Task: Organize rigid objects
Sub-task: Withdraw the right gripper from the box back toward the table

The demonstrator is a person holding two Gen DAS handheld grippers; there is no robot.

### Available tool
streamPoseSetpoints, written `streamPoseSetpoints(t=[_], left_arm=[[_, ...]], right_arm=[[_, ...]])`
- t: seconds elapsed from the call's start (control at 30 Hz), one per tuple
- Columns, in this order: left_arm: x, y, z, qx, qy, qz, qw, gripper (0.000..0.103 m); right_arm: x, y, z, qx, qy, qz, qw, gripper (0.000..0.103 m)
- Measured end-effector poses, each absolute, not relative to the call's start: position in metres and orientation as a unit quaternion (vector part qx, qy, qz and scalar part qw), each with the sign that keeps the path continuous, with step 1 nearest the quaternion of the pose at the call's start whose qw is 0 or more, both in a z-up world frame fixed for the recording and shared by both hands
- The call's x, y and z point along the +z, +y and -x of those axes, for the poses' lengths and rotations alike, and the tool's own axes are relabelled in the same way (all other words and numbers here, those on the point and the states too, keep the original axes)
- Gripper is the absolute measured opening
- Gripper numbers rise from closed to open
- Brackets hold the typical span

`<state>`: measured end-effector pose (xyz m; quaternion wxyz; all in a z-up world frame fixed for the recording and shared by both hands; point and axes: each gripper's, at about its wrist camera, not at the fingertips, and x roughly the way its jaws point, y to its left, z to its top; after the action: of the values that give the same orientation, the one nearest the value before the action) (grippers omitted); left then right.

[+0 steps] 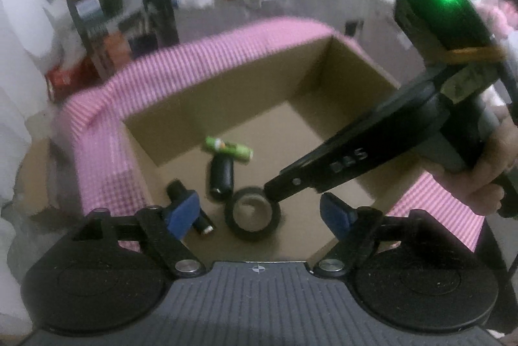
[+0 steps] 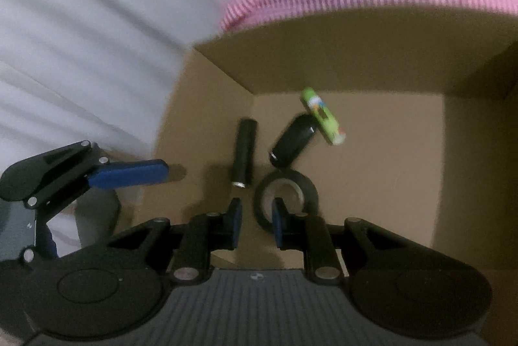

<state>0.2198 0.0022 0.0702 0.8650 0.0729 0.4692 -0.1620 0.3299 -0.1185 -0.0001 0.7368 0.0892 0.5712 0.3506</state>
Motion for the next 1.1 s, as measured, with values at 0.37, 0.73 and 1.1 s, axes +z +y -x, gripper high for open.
streamPoseSetpoints(t=[0.37, 0.73, 1.1], left_arm=[[0.114, 0.023, -0.13, -0.185, 0.343, -0.036, 0.92, 0.101], [0.079, 0.041, -0.063, -0.163, 0.349, 0.013, 0.923, 0.103], [0.035, 0.055, -0.018, -0.182, 0.338, 0.088, 0.919, 0.103]], right_arm=[[0.089, -0.165, -0.231, 0.355, 0.407, -0.077, 0.838, 0.081], [0.104, -0.163, -0.092, 0.285, 0.275, 0.068, 0.916, 0.103], [0.068, -0.153, -0.043, 0.256, 0.281, 0.089, 0.92, 0.103]])
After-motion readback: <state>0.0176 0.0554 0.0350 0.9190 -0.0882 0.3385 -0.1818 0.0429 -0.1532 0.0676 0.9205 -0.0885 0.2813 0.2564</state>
